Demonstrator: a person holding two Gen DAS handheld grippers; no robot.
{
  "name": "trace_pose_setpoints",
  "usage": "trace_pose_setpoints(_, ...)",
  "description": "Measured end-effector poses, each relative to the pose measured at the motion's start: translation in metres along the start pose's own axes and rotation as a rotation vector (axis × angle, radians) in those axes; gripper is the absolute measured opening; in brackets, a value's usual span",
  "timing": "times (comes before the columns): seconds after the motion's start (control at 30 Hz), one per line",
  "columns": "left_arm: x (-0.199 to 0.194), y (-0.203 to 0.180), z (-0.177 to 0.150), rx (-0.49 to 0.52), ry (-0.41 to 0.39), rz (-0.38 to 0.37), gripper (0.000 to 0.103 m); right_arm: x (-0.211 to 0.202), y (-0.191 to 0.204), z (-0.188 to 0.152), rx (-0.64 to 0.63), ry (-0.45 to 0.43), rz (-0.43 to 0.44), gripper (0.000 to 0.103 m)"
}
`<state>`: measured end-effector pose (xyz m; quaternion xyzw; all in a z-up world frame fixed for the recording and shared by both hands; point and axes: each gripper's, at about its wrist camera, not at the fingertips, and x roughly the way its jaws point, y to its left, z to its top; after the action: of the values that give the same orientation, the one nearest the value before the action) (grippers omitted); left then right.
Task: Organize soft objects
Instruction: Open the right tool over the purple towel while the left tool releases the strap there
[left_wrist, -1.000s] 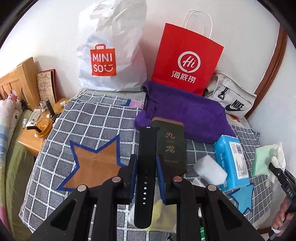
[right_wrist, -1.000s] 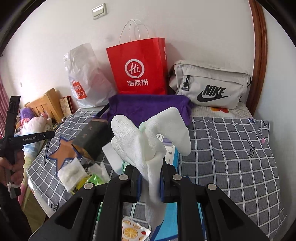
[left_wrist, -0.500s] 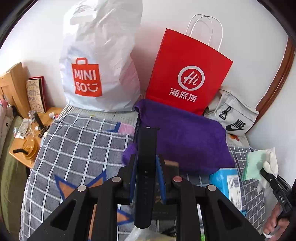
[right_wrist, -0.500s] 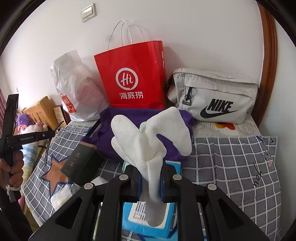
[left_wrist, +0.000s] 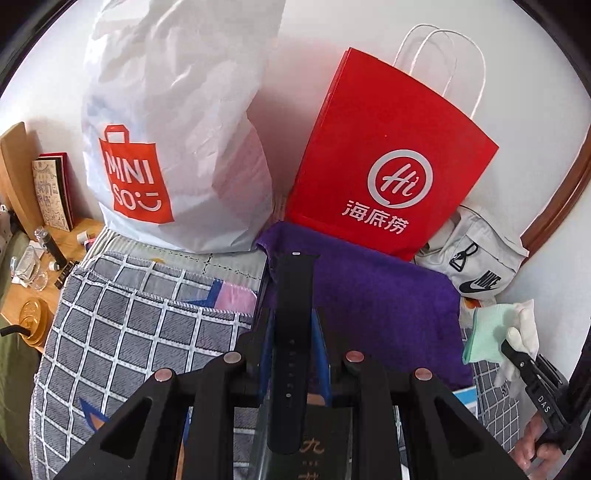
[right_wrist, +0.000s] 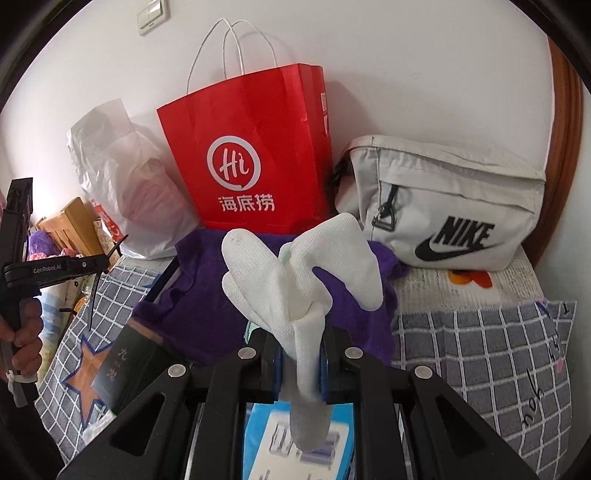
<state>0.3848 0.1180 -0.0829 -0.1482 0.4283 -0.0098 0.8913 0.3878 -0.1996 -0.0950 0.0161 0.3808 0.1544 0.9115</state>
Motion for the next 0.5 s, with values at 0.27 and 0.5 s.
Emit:
trace_pose_setpoints(0.27, 0.039, -0.005, 0.018, -0.002, 0.036, -0.006, 0.02, 0.042, -0.01, 0.028, -0.033, 0.012, -0.002, 0.015)
trace_pose_setpoints(0.5, 0.079, -0.014, 0.027, 0.01, 0.086, -0.01, 0.02, 0.084, -0.03, 0.022, -0.007, 0.094, -0.018, 0.015)
